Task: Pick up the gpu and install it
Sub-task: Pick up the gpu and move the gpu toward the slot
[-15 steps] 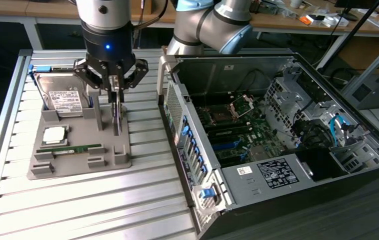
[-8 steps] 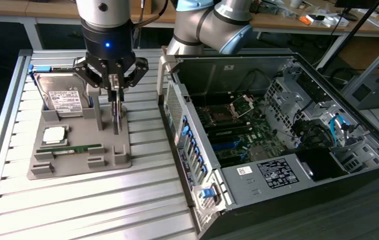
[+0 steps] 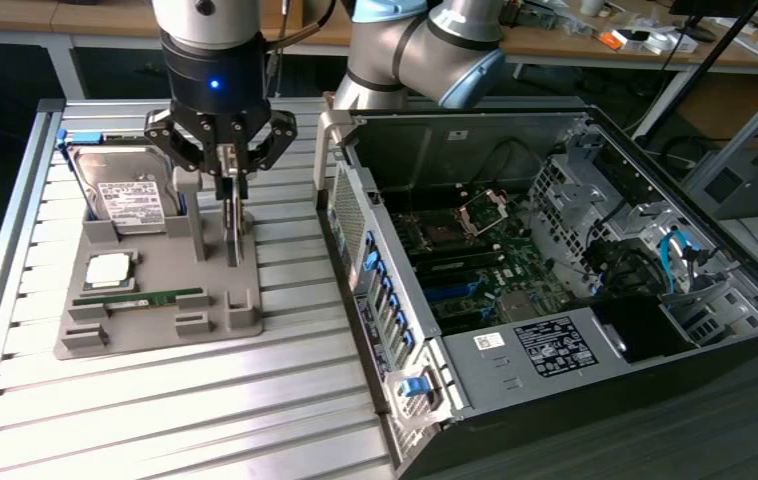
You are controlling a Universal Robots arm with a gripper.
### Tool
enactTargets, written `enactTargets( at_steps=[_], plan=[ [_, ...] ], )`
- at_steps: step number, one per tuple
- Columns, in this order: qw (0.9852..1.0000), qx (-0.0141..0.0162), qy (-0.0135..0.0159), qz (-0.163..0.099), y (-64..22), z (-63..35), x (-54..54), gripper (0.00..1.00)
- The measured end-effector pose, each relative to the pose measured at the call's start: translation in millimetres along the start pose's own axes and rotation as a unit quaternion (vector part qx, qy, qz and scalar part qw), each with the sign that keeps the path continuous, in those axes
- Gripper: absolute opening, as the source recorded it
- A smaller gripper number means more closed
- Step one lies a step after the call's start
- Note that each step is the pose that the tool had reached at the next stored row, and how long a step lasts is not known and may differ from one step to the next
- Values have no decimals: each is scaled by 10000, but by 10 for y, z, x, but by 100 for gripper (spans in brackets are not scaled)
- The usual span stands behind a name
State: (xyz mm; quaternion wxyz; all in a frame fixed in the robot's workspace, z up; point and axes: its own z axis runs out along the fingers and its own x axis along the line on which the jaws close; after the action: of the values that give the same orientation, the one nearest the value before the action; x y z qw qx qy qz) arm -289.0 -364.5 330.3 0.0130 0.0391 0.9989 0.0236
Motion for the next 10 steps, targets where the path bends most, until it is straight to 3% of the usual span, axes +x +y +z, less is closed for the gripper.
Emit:
enactTargets(
  at_steps=[10],
  plan=[
    [10000, -2, 0, 0, 3, -54, -1, 27]
  ],
)
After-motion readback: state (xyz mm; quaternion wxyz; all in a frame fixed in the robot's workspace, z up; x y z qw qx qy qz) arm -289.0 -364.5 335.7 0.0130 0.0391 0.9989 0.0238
